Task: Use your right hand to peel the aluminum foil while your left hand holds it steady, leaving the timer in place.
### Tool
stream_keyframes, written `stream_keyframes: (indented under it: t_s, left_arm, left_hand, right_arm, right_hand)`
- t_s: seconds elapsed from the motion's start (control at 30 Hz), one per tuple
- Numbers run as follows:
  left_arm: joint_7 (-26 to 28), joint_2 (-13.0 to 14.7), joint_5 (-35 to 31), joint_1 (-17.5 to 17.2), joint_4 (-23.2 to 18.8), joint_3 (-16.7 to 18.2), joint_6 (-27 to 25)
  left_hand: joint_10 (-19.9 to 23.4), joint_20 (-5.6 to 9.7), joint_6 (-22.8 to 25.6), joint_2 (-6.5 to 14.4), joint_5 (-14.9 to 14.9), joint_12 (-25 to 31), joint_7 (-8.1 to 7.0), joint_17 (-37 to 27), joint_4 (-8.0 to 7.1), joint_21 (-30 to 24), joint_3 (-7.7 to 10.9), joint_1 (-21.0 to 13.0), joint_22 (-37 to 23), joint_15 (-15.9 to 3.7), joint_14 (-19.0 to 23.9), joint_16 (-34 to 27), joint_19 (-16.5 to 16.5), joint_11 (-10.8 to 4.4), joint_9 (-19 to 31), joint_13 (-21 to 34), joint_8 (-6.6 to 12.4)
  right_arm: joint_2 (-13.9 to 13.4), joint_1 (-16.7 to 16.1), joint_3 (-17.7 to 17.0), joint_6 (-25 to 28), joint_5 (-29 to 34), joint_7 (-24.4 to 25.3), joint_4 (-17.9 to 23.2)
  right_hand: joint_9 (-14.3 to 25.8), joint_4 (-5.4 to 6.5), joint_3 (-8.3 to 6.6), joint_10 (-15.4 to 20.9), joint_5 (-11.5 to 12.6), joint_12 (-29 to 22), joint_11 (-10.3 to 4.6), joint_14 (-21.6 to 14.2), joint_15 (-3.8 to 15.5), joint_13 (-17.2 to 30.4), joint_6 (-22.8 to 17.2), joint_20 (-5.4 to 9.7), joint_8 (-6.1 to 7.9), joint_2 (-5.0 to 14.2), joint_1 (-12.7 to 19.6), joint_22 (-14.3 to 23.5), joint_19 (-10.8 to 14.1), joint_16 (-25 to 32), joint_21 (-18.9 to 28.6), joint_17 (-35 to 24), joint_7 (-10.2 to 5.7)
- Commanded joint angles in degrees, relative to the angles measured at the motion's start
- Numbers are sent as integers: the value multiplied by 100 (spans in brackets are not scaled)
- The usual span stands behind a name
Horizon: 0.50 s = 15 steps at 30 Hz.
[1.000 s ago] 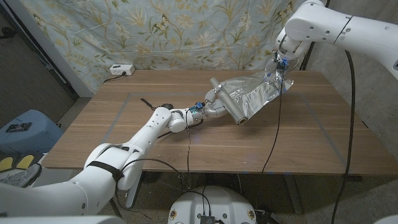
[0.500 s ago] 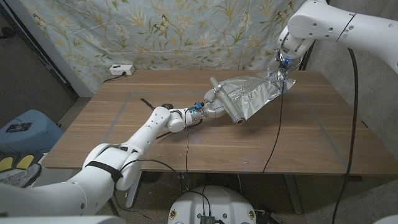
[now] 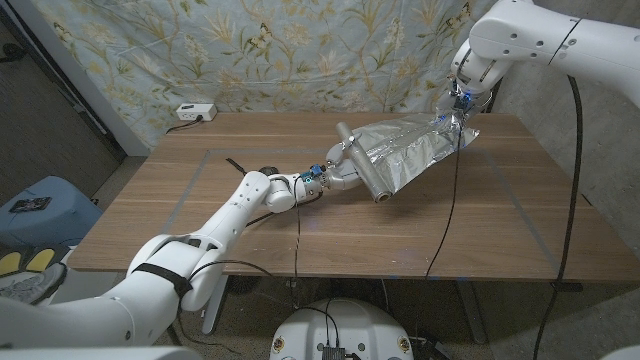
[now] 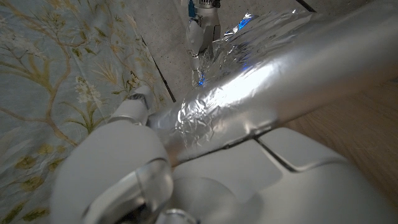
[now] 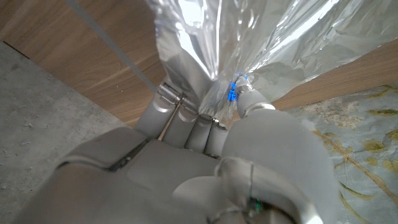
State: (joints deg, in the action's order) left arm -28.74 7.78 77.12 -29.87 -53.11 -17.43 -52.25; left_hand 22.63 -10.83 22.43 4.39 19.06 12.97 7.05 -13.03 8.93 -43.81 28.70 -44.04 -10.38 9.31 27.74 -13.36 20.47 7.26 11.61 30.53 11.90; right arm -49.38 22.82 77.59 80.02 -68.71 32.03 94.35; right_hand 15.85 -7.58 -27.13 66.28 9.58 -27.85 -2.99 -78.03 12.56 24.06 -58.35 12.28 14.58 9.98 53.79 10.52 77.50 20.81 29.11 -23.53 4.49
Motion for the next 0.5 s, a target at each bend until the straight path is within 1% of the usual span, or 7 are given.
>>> stream_keyframes:
  t_s: [0.03,0.27,0.5]
  left_arm:
    - [189,143,164,-161,-410,-34,-21]
    - [231,205,250,-222,-560,-83,-19]
    - [303,272,362,-308,-720,-100,-21]
  left_hand:
    - [37,-1,30,52,13,55,-26,-5,3,-6,25,12,-23,6,31,-6,30,20,14,6,33]
    - [19,3,28,60,14,48,-20,-3,9,2,33,1,-23,12,28,-6,29,21,13,2,25]
    - [18,0,33,71,14,48,-12,-4,5,10,36,1,-24,13,22,-7,26,28,13,-2,20]
  right_arm:
    - [-180,-130,-203,-4,-165,289,207]
    - [-306,-169,-283,-4,-498,670,319]
    - [-380,-181,-330,-4,-750,930,366]
  right_hand:
    - [33,31,-68,12,24,-16,-50,-55,14,21,-37,-5,-32,52,28,22,0,-14,21,-24,3]
    - [43,20,-77,22,26,-18,-56,-60,20,16,-47,-7,-34,51,45,22,1,-16,32,-27,2]
    - [50,11,-84,17,26,-14,-69,-69,24,12,-57,-6,-39,47,59,23,-3,-17,43,-32,12]
